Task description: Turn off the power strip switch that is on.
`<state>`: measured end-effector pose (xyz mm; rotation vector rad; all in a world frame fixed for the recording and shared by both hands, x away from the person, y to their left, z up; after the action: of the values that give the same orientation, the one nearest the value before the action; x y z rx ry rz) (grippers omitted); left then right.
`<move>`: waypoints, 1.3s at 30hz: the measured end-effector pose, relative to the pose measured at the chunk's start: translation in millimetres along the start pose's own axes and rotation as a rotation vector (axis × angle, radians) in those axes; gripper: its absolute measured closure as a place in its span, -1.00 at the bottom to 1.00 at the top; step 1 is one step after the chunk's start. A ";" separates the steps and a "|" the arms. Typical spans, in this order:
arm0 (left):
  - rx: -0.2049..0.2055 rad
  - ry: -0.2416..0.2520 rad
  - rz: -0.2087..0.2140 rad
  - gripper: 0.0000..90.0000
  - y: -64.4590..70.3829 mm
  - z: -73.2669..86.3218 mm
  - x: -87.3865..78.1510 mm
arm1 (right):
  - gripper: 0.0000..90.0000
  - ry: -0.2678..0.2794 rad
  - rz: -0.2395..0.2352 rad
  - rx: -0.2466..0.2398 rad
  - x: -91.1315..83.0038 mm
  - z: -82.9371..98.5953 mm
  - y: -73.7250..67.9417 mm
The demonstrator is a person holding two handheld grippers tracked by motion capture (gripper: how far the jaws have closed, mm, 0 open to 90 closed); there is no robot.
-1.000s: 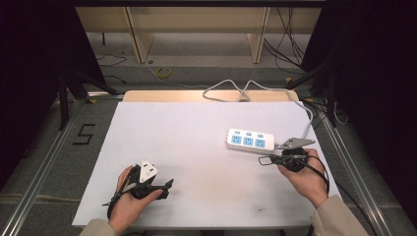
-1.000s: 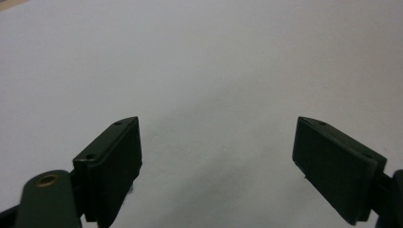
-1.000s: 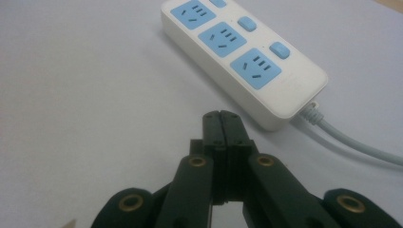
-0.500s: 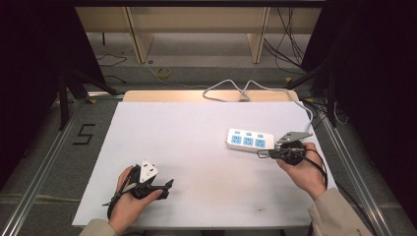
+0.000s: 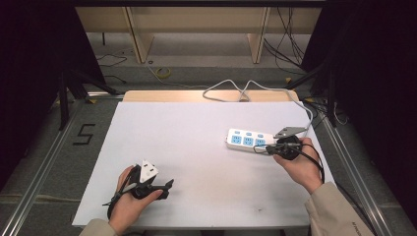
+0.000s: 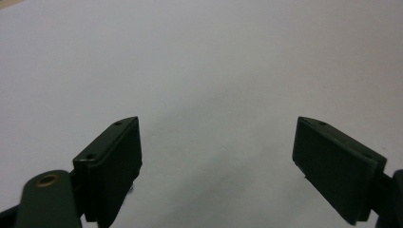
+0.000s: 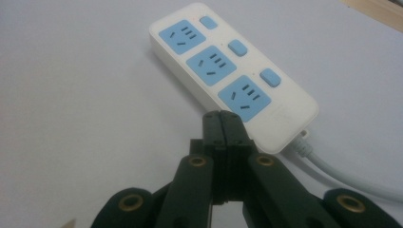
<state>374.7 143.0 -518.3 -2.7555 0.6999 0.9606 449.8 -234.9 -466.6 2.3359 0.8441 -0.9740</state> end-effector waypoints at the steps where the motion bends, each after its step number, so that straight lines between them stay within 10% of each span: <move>1: 0.000 0.001 0.000 -0.64 0.0 -0.1 0.0 | 1.00 0.000 0.000 0.000 0.0 0.0 0.0; 39: -0.001 -0.002 0.006 -0.64 0.9 0.1 1.0 | 1.00 -0.025 0.004 -0.012 19.7 -28.1 13.1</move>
<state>375.0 141.8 -519.0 -2.7548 0.7074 0.9648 482.8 -219.7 -461.1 2.3099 0.8332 -0.9923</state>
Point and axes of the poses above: each handheld gripper's, and its own axes: x roughly forward along the jaws, z roughly out of its underside, y roughly to its right, the point moved 7 cm from there along x, roughly forward along the jaws, and after that the axes turned 8 degrees about -x, right-handed, at the moved point
